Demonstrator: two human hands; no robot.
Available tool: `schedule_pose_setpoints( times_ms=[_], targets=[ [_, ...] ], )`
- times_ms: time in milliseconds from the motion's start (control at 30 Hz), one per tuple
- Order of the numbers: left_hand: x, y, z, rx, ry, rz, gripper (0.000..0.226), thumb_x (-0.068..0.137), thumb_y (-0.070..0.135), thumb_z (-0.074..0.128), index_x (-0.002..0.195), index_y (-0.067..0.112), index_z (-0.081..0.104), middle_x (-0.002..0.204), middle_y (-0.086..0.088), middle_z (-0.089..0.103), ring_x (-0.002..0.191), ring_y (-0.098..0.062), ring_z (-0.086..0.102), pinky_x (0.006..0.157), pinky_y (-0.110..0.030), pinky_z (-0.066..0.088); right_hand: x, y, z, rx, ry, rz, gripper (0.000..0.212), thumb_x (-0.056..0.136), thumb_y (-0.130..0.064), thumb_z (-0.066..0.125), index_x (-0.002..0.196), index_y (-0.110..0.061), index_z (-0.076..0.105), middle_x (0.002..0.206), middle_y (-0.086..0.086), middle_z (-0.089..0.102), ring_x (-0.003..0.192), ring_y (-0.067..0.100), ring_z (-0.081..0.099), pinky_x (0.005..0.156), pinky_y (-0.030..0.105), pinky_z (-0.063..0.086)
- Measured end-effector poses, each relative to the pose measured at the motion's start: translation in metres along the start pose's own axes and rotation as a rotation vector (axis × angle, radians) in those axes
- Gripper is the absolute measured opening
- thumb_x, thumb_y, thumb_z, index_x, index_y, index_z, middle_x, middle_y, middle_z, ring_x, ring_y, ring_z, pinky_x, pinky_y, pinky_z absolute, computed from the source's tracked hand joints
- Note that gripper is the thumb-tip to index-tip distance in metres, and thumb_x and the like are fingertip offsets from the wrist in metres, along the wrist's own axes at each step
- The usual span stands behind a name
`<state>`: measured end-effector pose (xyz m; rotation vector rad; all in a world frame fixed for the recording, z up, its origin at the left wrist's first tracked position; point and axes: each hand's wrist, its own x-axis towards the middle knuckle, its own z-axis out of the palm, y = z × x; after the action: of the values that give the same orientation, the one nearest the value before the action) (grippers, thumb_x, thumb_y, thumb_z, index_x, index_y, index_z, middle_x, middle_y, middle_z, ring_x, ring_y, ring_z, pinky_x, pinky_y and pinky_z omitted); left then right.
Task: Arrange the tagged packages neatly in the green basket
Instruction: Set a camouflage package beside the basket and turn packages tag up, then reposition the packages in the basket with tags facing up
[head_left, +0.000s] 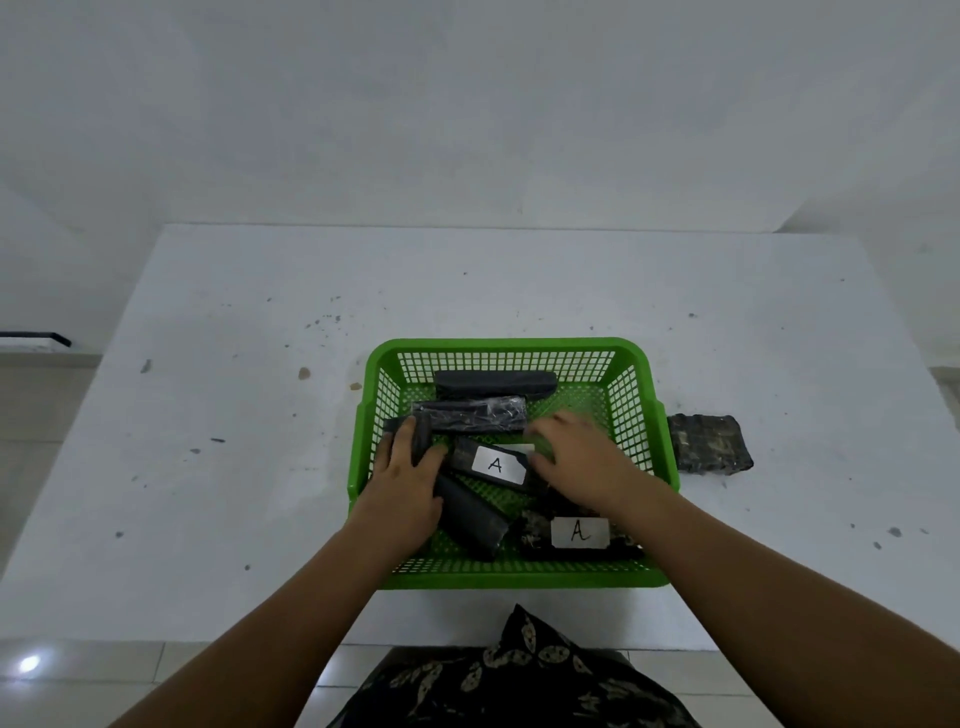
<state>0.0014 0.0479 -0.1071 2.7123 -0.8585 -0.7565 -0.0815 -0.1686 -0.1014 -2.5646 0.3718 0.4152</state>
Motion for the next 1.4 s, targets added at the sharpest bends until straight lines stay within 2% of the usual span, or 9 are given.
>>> schedule_pose_setpoints(
  times_ms=[100, 300, 533, 733, 867, 933, 1100, 1267, 1400],
  targets=[
    [0.004, 0.001, -0.006, -0.092, -0.021, -0.087, 0.07, 0.089, 0.024, 0.056, 0.146, 0.024, 0.016, 0.157, -0.018, -0.008, 0.144, -0.037, 0.004, 0.114, -0.047, 0.024, 0.017, -0.005, -0.004, -0.015, 0.056, -0.011, 0.032, 0.092, -0.032, 0.054, 0.121, -0.019, 0.054, 0.122, 0.006, 0.053, 0.112, 0.026, 0.05, 0.094, 0.038, 0.043],
    [0.012, 0.0, -0.006, -0.096, -0.056, -0.082, 0.072, 0.09, 0.023, 0.056, 0.147, 0.024, 0.012, 0.159, -0.013, -0.003, 0.145, -0.033, 0.002, 0.117, -0.048, 0.02, 0.02, -0.018, 0.017, -0.16, -0.204, -0.081, 0.048, 0.082, -0.037, 0.068, 0.123, -0.025, 0.046, 0.131, 0.004, 0.047, 0.112, 0.028, 0.052, 0.087, 0.039, 0.047],
    [0.016, 0.008, -0.006, 0.019, -0.124, -0.023, 0.072, 0.09, 0.014, 0.054, 0.148, 0.024, 0.013, 0.16, -0.004, -0.01, 0.144, -0.04, -0.008, 0.117, -0.049, 0.013, 0.021, -0.015, 0.023, -0.178, -0.181, 0.033, 0.047, 0.076, -0.04, 0.07, 0.112, -0.024, 0.043, 0.119, 0.007, 0.052, 0.105, 0.03, 0.053, 0.082, 0.041, 0.047],
    [0.015, 0.012, -0.015, 0.201, -0.109, 0.003, 0.036, 0.088, 0.025, 0.055, 0.123, 0.021, 0.054, 0.154, -0.019, -0.004, 0.138, -0.042, 0.007, 0.111, -0.048, 0.029, 0.031, -0.029, 0.019, -0.151, -0.012, -0.08, 0.044, 0.085, -0.048, 0.058, 0.119, -0.021, 0.049, 0.129, 0.007, 0.044, 0.117, 0.03, 0.042, 0.096, 0.043, 0.042],
    [0.016, 0.011, -0.025, 0.239, -0.098, -0.016, 0.045, 0.086, 0.035, 0.059, 0.126, 0.018, 0.046, 0.146, -0.023, 0.014, 0.128, -0.037, 0.028, 0.106, -0.043, 0.033, 0.044, -0.037, 0.019, -0.151, 0.004, -0.196, 0.045, 0.087, -0.044, 0.056, 0.125, -0.022, 0.051, 0.139, 0.002, 0.038, 0.125, 0.029, 0.034, 0.102, 0.047, 0.038],
    [0.015, 0.008, -0.033, 0.198, -0.102, -0.041, 0.05, 0.084, 0.031, 0.064, 0.127, 0.017, 0.04, 0.139, -0.021, 0.024, 0.121, -0.035, 0.035, 0.1, -0.041, 0.038, 0.051, -0.038, 0.016, -0.104, 0.048, -0.181, 0.039, 0.088, -0.041, 0.056, 0.122, -0.022, 0.055, 0.137, 0.001, 0.041, 0.125, 0.027, 0.035, 0.103, 0.047, 0.038],
    [0.009, 0.001, -0.055, -0.096, 0.015, -0.051, 0.017, 0.087, 0.01, 0.052, 0.103, 0.017, 0.052, 0.124, -0.014, 0.039, 0.107, -0.03, 0.044, 0.086, -0.036, 0.044, 0.056, -0.044, 0.022, -0.145, 0.018, -0.232, 0.042, 0.088, -0.044, 0.053, 0.122, -0.019, 0.054, 0.131, 0.004, 0.047, 0.122, 0.027, 0.04, 0.101, 0.047, 0.038],
    [0.008, -0.012, -0.085, -0.29, 0.15, -0.02, 0.031, 0.086, 0.012, 0.054, 0.112, 0.028, 0.059, 0.121, -0.008, 0.045, 0.107, -0.026, 0.049, 0.086, -0.025, 0.035, 0.044, -0.058, 0.039, -0.222, -0.036, -0.307, 0.052, 0.087, -0.053, 0.051, 0.127, -0.02, 0.051, 0.129, 0.006, 0.049, 0.121, 0.03, 0.04, 0.101, 0.047, 0.031],
    [0.013, -0.016, -0.09, -0.314, 0.175, -0.025, 0.03, 0.087, 0.017, 0.056, 0.113, 0.031, 0.058, 0.115, -0.007, 0.047, 0.102, -0.026, 0.05, 0.087, -0.028, 0.038, 0.035, -0.068, 0.052, -0.252, -0.17, -0.392, 0.06, 0.083, -0.065, 0.048, 0.137, -0.04, 0.038, 0.136, 0.005, 0.04, 0.125, 0.03, 0.032, 0.103, 0.049, 0.025]
  ],
)
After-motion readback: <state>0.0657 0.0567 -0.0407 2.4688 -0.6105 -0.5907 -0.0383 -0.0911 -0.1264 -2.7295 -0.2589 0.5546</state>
